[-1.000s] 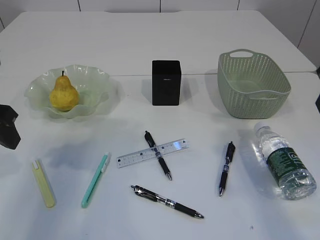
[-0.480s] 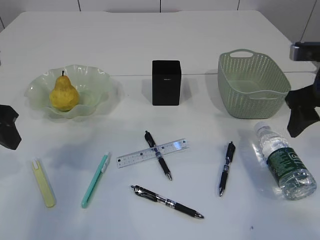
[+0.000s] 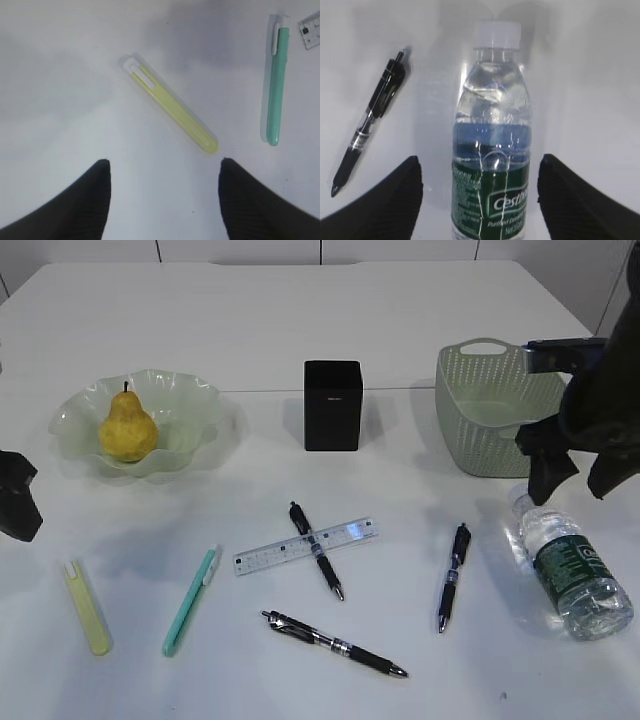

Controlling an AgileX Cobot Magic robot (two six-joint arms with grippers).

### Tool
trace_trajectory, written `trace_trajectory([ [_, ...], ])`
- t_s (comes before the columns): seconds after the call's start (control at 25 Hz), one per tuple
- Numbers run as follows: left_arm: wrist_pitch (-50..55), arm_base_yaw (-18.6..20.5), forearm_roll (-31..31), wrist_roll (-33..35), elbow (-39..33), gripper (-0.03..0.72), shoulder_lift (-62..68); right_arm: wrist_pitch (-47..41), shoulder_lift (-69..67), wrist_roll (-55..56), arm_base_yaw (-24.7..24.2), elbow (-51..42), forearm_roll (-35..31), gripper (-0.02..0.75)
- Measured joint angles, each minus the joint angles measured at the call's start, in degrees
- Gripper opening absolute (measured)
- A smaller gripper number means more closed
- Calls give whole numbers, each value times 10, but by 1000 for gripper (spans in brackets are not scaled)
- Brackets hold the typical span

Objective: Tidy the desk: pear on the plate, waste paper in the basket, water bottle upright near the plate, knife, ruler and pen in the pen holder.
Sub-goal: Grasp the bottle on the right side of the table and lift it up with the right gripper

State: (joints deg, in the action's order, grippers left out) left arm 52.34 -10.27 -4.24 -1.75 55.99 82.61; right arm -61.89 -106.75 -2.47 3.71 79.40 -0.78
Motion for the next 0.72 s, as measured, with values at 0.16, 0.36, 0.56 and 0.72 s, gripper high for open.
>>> trace_trajectory([
  [0.16,0,0,0,0,0,475,0,-7,-40,0,0,29,8,535],
  [0.36,-1,0,0,0,0,475,0,-12,-68,0,0,37,21,535],
  [0.56,-7,0,0,0,0,475,0,-12,-92,0,0,38,25,535],
  [0.72,-11,0,0,0,0,475,0,-2,-102,0,0,38,26,535],
])
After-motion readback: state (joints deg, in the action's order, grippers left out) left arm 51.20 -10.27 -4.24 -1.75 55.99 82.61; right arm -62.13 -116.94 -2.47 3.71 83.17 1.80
